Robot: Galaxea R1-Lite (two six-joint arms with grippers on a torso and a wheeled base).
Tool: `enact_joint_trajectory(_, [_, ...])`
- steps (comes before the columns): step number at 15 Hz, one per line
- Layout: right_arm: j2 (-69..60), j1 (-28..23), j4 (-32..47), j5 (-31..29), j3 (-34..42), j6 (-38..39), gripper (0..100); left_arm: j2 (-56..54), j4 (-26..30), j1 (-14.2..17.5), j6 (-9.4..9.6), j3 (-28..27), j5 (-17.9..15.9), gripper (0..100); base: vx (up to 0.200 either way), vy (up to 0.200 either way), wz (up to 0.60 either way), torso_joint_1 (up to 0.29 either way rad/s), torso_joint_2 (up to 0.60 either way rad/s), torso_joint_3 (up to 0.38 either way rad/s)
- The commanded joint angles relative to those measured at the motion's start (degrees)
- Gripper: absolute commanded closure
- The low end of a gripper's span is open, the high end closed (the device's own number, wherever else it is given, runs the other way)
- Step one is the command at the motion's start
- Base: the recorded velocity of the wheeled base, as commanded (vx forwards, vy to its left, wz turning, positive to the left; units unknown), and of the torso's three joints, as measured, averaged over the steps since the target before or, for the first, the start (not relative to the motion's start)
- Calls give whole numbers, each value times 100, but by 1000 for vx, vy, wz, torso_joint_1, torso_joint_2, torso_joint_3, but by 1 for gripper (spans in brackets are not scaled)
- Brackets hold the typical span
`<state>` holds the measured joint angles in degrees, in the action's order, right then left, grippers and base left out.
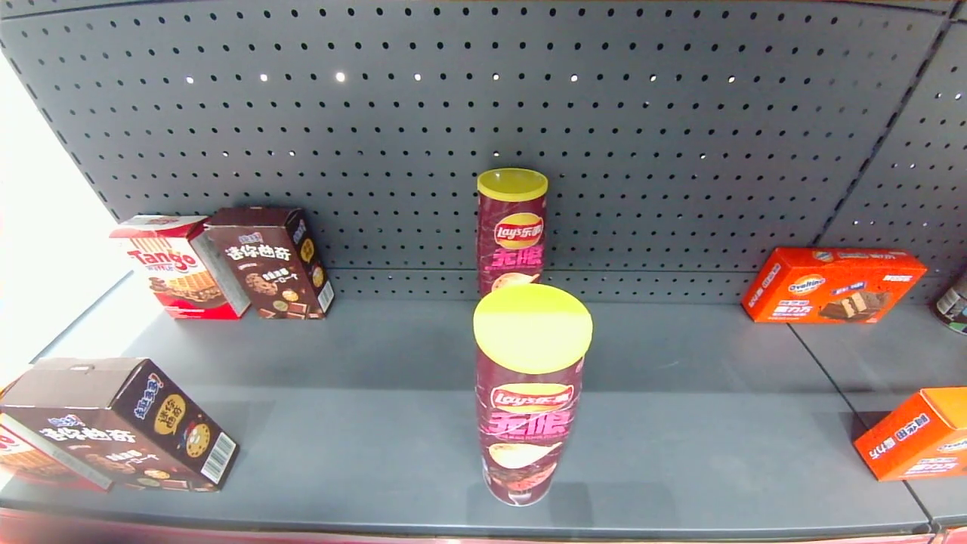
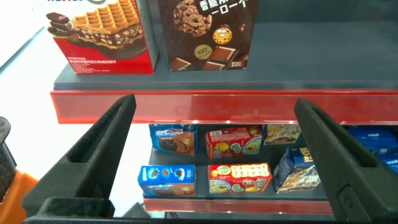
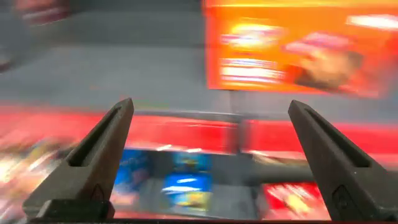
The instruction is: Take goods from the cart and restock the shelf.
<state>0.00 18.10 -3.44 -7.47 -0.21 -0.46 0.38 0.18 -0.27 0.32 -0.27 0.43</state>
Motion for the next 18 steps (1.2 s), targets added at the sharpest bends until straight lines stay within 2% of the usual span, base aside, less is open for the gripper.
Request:
enact_joint_trajectory(1, [0, 35, 273, 1248, -85, -367, 0, 6, -1, 0, 3, 0, 1, 0, 0, 0, 0, 0, 0, 0])
enact_joint_trajectory(2, [0, -52, 467, 862, -173, -112, 0, 6, -1, 0, 3, 0, 1, 0, 0, 0, 0, 0, 0, 0])
enact_joint_trajectory(3, [0, -44, 405, 35, -120, 178, 0, 6, -1, 0, -5, 0, 1, 0, 0, 0, 0, 0, 0, 0])
enact_joint_trajectory(4, [0, -44, 379, -193, -94, 284, 0, 6, -1, 0, -5, 0, 1, 0, 0, 0, 0, 0, 0, 0])
enact_joint_trajectory(7, [0, 18, 344, 554, 12, -129, 0, 6, -1, 0, -5, 0, 1, 0, 0, 0, 0, 0, 0, 0])
enact_joint_trajectory(17, [0, 18, 344, 492, 12, 38, 0, 6, -1, 0, -5, 0, 1, 0, 0, 0, 0, 0, 0, 0])
enact_joint_trajectory(18, [844, -466, 405, 501, -14, 46, 0, 6, -1, 0, -5, 0, 1, 0, 0, 0, 0, 0, 0, 0])
